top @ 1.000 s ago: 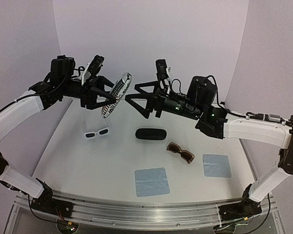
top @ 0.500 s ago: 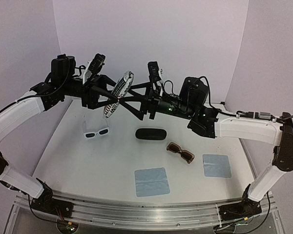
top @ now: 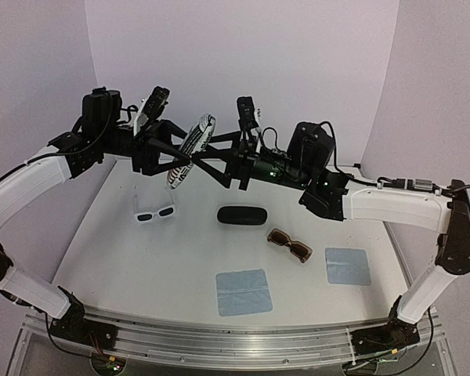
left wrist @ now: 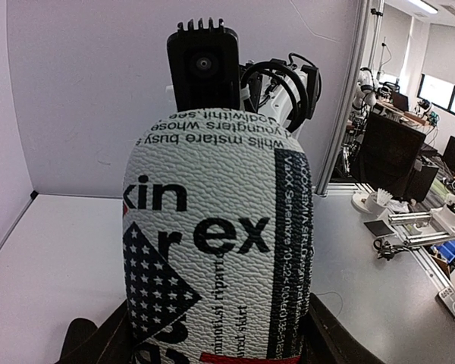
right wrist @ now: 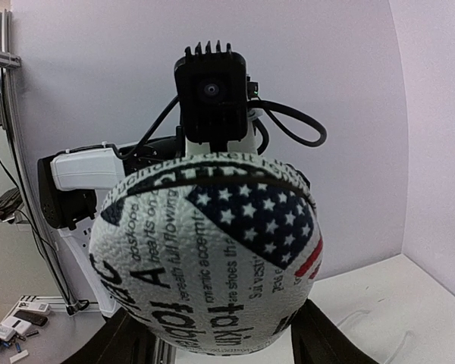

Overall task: Organize the sunglasses
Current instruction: Open the sunglasses case.

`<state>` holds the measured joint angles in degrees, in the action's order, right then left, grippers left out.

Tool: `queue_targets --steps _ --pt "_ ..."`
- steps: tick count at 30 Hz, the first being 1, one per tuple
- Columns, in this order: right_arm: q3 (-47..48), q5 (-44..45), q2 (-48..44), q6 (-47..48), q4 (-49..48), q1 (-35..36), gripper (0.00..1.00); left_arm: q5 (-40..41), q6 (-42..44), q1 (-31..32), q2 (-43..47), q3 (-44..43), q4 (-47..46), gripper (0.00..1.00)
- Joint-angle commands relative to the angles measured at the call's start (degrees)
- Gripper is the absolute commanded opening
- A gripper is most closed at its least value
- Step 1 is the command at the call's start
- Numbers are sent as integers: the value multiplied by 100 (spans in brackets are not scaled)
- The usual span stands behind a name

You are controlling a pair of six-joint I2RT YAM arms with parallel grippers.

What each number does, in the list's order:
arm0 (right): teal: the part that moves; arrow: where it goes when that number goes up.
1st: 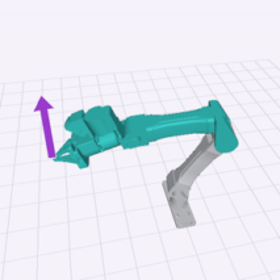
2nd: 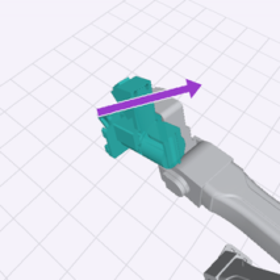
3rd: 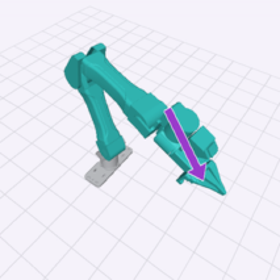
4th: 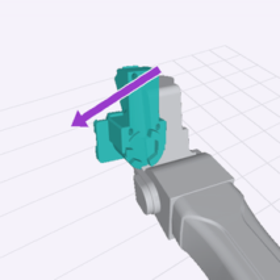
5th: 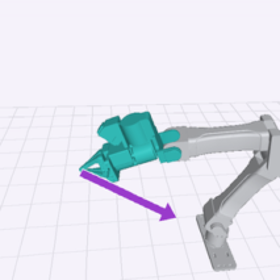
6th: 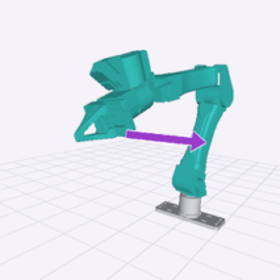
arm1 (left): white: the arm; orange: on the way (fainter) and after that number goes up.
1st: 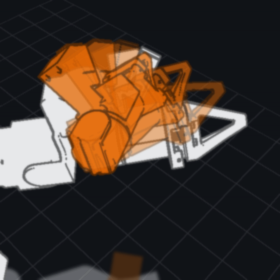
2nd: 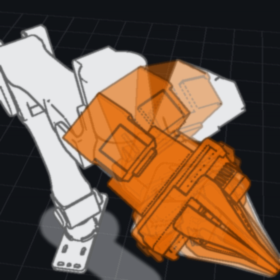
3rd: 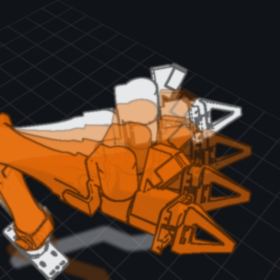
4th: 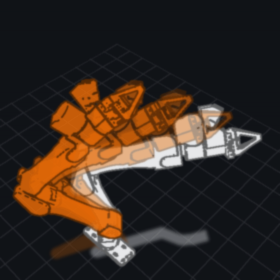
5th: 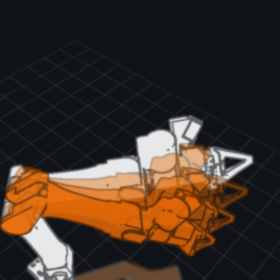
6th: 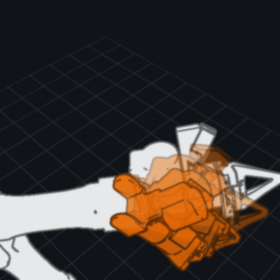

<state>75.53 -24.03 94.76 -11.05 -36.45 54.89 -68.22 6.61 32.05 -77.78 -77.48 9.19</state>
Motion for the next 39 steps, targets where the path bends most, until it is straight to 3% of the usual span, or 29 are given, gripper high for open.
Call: queue_targets --steps 1,4,7,11,13,18,24,27,33,39 --pt "257 -188 94 -115 -300 16 51 -76 167 88 56 -234 -47 0" --pt "305 -305 127 -170 -318 13 37 -14 345 121 44 -266 173 0" --pt "330 -372 157 -204 -331 17 14 52 363 143 19 -260 286 0" --pt "245 -372 156 -253 -388 13 6 200 260 140 -7 -277 331 1" --pt "157 -347 125 -271 -420 14 0 288 193 139 -19 -300 363 16" --pt "-170 -64 -82 -270 -437 13 0 479 396 143 -3 -392 653 61" --pt "-503 236 -347 -329 -339 16 0 837 973 142 -54 -717 1483 88" --pt "-535 333 -426 -319 -152 14 0 897 1274 142 -179 -965 2087 95" --pt "-376 637 -483 -358 489 13 0 1283 1835 142 -466 -1415 3295 96" --pt "-109 667 -359 -404 951 30 0 1577 1770 153 -561 -1454 3418 96"
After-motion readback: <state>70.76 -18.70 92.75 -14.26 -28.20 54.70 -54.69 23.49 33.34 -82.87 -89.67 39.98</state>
